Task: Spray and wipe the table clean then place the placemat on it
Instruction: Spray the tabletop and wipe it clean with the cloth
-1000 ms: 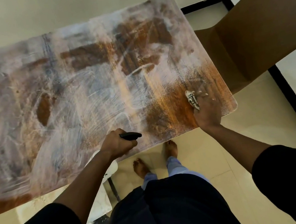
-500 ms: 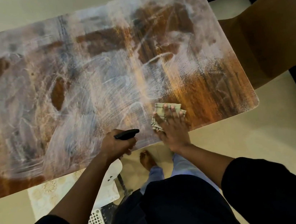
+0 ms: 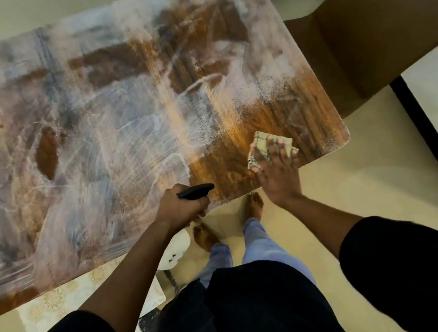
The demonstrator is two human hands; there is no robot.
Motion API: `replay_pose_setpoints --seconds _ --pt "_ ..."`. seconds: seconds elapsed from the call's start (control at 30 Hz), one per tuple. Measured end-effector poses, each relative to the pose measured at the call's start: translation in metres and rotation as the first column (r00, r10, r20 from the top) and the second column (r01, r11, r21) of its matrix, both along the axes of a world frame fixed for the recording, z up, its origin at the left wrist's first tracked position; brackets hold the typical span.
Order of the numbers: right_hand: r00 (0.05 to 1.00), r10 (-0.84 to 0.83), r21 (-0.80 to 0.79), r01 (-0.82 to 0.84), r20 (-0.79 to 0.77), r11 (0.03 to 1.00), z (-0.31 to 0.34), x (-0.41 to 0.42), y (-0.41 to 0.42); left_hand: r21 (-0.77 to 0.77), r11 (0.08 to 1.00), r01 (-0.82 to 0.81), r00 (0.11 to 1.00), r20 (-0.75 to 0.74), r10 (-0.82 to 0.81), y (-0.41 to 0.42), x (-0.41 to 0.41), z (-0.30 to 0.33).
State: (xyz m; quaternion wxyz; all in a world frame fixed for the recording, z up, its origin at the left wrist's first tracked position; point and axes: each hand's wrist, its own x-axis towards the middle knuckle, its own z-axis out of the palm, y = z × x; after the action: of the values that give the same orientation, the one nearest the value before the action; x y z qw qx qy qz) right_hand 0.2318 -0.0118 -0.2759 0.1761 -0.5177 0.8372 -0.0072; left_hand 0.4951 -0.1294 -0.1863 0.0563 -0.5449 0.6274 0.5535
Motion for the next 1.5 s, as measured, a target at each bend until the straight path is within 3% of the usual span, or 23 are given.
replay_pose_setpoints --seconds 0.13,0.27,0.4,0.63,0.87,1.0,1.3,1.5 --pt "0.975 -0.219 0.044 0.218 0.020 0.975 -0.002 -0.079 0.022 0.048 0.998 0.031 0.999 -0.030 -0.029 0.005 -0.037 -0.002" --pt "0.925 -0.377 0.070 0.374 0.048 0.925 -0.004 -0.102 0.029 0.102 0.994 0.032 0.997 -0.069 -0.025 0.007 -0.068 -0.003" --pt "0.931 -0.364 0.047 0.362 0.039 0.931 -0.002 -0.075 0.027 0.135 0.990 0.032 0.997 -0.072 -0.022 0.003 -0.099 -0.001" --pt "0.991 -0.119 -0.043 0.122 0.060 0.992 -0.007 -0.037 0.051 0.128 0.989 0.072 0.993 -0.105 -0.058 -0.003 -0.148 0.004" --pt "0.915 -0.400 0.003 0.400 0.059 0.916 -0.013 -0.118 0.043 0.133 0.990 0.043 0.987 -0.162 -0.021 0.004 -0.185 -0.001" --pt "0.937 -0.347 0.025 0.347 0.032 0.938 -0.008 -0.157 0.038 0.131 0.991 0.015 0.987 -0.161 0.007 0.007 -0.195 -0.004" --pt "0.998 -0.027 0.077 0.031 -0.050 0.997 -0.001 -0.216 -0.029 0.073 0.997 -0.011 0.992 -0.126 0.020 0.005 -0.189 -0.004" --pt "0.998 -0.028 0.081 0.032 -0.049 0.996 -0.001 -0.194 -0.051 0.084 0.989 -0.124 0.989 -0.068 0.130 0.004 -0.174 -0.002"
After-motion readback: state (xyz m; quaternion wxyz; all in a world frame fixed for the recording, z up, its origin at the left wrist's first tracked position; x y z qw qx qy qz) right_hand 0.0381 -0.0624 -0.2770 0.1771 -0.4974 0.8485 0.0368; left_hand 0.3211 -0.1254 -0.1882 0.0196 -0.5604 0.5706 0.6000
